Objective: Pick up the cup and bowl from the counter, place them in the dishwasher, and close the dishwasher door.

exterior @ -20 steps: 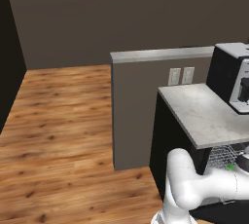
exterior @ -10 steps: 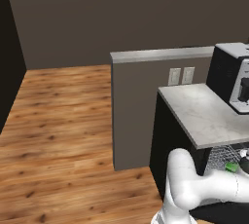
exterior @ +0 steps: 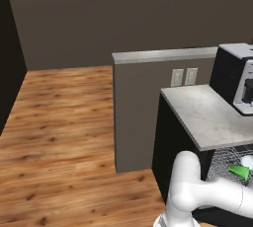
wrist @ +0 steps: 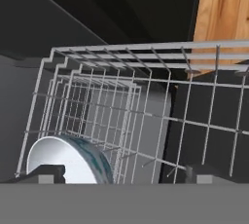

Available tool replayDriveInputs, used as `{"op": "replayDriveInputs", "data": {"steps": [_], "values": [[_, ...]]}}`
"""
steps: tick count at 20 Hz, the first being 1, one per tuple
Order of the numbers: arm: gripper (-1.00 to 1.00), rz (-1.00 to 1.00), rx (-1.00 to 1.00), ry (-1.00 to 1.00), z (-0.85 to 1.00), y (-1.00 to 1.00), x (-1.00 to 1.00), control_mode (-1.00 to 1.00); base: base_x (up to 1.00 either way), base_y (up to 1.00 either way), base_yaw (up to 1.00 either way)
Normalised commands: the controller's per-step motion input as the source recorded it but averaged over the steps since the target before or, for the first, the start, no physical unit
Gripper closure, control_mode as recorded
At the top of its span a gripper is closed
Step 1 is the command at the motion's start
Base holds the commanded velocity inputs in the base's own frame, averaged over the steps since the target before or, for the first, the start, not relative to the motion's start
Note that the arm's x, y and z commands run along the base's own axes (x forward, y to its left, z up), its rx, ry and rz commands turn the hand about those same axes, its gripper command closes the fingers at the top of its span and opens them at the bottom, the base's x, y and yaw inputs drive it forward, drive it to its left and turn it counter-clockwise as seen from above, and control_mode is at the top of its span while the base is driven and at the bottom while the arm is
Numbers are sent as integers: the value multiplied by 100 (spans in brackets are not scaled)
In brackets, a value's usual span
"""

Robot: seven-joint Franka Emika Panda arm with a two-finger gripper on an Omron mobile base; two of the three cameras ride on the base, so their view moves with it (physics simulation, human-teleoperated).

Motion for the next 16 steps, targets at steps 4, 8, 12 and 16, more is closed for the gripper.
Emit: {"op": "replayDriveInputs", "data": {"steps": [4,8,12,16], "values": [[-100,0,0,-4,15,3,0,-100,0,0,0],[-100,0,-1,-1,32,20,0,-100,0,0,0],[-100,0,-1,0,32,23,0,-100,0,0,0],[-100,0,0,0,11,19,0,-100,0,0,0]]}}
